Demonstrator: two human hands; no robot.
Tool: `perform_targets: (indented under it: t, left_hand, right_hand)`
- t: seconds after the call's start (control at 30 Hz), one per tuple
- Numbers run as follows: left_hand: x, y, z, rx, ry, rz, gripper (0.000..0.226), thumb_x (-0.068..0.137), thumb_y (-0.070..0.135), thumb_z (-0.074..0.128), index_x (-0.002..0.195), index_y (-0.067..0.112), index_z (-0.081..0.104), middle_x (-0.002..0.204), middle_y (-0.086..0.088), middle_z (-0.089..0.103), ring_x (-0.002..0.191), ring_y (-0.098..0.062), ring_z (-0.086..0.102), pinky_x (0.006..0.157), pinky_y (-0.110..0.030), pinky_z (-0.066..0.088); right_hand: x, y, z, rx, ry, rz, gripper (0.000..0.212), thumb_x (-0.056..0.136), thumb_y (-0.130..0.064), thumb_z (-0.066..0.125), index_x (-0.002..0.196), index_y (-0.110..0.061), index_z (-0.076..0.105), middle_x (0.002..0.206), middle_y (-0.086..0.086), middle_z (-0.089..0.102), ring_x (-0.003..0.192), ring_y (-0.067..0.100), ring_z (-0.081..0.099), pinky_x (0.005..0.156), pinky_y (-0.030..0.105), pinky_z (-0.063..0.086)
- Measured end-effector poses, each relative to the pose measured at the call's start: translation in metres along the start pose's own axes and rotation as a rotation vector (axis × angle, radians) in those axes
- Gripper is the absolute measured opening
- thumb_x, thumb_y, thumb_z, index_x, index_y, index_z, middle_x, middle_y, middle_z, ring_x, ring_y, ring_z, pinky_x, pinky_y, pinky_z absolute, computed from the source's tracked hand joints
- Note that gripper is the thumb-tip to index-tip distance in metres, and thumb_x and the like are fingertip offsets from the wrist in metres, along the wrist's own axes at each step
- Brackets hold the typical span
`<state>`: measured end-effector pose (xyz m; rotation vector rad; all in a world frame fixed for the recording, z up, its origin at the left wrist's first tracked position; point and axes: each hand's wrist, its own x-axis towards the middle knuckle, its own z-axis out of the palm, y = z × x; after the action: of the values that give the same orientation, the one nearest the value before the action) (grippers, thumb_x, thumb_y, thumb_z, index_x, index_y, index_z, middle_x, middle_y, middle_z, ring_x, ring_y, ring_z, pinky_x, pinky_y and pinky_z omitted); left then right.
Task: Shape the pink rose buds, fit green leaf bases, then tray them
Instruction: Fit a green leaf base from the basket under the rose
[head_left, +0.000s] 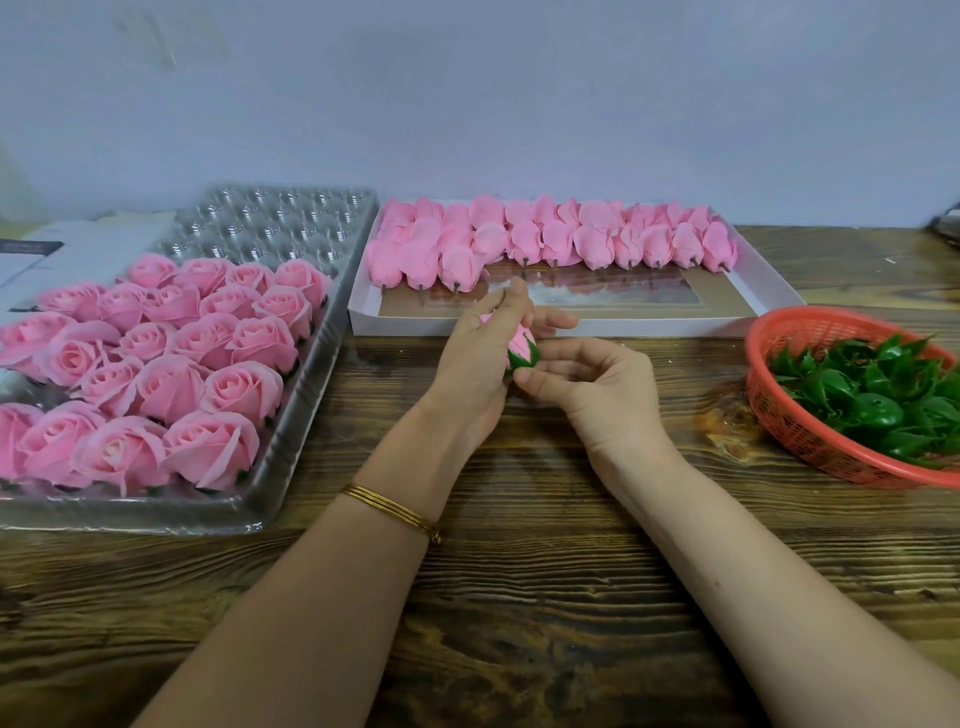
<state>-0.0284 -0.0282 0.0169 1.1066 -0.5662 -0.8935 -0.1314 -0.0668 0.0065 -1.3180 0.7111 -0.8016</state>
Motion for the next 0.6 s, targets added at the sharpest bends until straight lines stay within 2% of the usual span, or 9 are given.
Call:
perform_targets:
  t: [0.13, 0.3, 0.4, 0.5, 0.6]
  left_hand:
    - [-0.0005, 0.0011, -0.0025, -0.066, -0.012, -0.019, 0.037, 0.105, 0.030, 0.042, 0.072, 0.012, 0.045, 0.079, -0.009, 0.072, 0.070, -0.016, 0.068, 0.070, -0.029, 0.059]
    - [-0.0004, 0.0017, -0.0045, -0.132, -0.008, -0.045, 0.037, 0.105, 0.029, 0.044, 0.072, 0.012, 0.045, 0.074, -0.009, 0.072, 0.064, -0.017, 0.070, 0.058, -0.028, 0.058]
    - [0.0010, 0.0010, -0.0045, -0.125, -0.007, -0.055, 0.038, 0.104, 0.031, 0.044, 0.071, 0.013, 0.044, 0.074, -0.009, 0.072, 0.065, -0.017, 0.070, 0.061, -0.031, 0.060]
    - [0.0028, -0.0010, -0.0038, -0.092, 0.002, -0.033, 0.040, 0.104, 0.031, 0.044, 0.069, 0.013, 0.044, 0.073, -0.009, 0.072, 0.069, -0.015, 0.069, 0.070, -0.031, 0.057]
    - [0.0027, -0.0015, -0.0040, -0.072, -0.002, -0.021, 0.040, 0.104, 0.031, 0.043, 0.069, 0.013, 0.045, 0.073, -0.008, 0.072, 0.070, -0.013, 0.068, 0.073, -0.029, 0.055]
  right_hand:
    - [0.0008, 0.0022, 0.0011, -0.021, 0.003, -0.021, 0.024, 0.070, 0.011, 0.078, 0.084, -0.006, 0.069, 0.065, -0.002, 0.071, 0.064, 0.006, 0.066, 0.062, 0.018, 0.054]
    - [0.0018, 0.0033, 0.0006, 0.065, -0.017, 0.107, 0.025, 0.074, 0.004, 0.078, 0.097, 0.002, 0.069, 0.072, 0.009, 0.071, 0.069, 0.017, 0.067, 0.064, 0.023, 0.057]
    - [0.0011, 0.0008, -0.0003, 0.107, -0.063, 0.176, 0.017, 0.076, 0.002, 0.076, 0.093, -0.001, 0.071, 0.075, 0.010, 0.074, 0.070, 0.016, 0.071, 0.062, 0.020, 0.057]
    - [0.0025, -0.0022, -0.0015, 0.193, -0.093, 0.216, 0.019, 0.077, 0.010, 0.070, 0.095, 0.006, 0.070, 0.079, 0.013, 0.073, 0.073, 0.017, 0.071, 0.065, 0.020, 0.056]
    - [0.0033, -0.0048, -0.0032, 0.277, -0.122, 0.245, 0.015, 0.082, 0.013, 0.062, 0.094, 0.009, 0.069, 0.083, 0.015, 0.073, 0.073, 0.019, 0.071, 0.069, 0.022, 0.058]
